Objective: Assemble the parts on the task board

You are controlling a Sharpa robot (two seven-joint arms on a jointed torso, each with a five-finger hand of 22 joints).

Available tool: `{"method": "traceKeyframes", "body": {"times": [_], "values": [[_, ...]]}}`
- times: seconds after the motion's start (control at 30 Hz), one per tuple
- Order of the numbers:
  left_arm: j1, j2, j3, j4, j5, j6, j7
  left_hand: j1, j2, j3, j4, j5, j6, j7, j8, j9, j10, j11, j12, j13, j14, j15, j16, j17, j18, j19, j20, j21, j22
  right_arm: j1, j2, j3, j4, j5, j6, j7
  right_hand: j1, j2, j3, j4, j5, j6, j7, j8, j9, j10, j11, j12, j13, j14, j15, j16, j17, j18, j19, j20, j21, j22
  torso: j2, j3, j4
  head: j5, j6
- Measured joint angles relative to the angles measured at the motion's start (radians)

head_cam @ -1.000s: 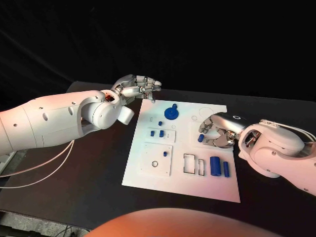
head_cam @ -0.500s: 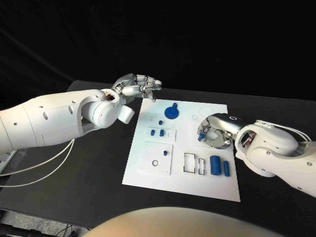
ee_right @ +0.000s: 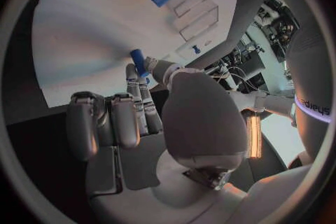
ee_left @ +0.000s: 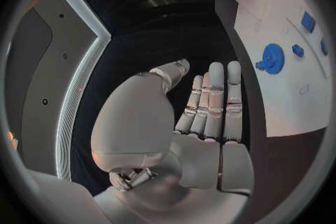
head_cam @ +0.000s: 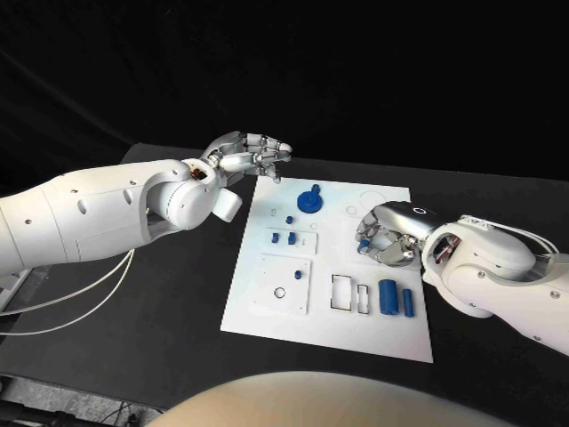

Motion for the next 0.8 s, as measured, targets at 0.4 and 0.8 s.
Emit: {"method": "traceKeyframes", "body": {"times": [0.4,0.8], "values": [[0.000,-0.001,0.000,0.000,0.000,0.001,-0.003,0.000,0.000,0.000,0.000,0.000,-0.004,-0.004,0.000,0.000,-0.004,0.004,0.005,0.000,0.000,0.000,0.000,0.001,0.000,0.000,0.000,0.000,0.000,-0.001,0.002,0.000,0.000,-0.022,-0.038,-0.019,-0.012,0.020,0.049,-0.049,-0.012,0.052,-0.027,0.053,0.042,0.063,-0.022,0.012,0.034,0.000,-0.025,0.000,0.004,0.000,0.000,-0.025,0.036,0.000,-0.001,-0.0005,0.0002,0.000,-0.004],[0.000,-0.002,0.000,0.001,0.000,0.001,-0.006,0.000,0.000,-0.001,-0.001,0.000,-0.004,-0.004,0.002,0.000,-0.005,0.002,0.005,0.000,0.000,0.000,0.000,0.001,0.000,0.000,0.000,0.000,0.000,0.000,-0.019,0.000,0.036,-0.030,-0.098,-0.022,-0.003,0.028,0.049,-0.055,-0.016,0.055,-0.024,0.057,0.054,0.066,-0.022,0.012,0.037,0.000,-0.025,0.004,0.004,0.000,0.000,-0.025,0.042,0.000,-0.001,-0.0007,0.0004,0.002,-0.004]]}}
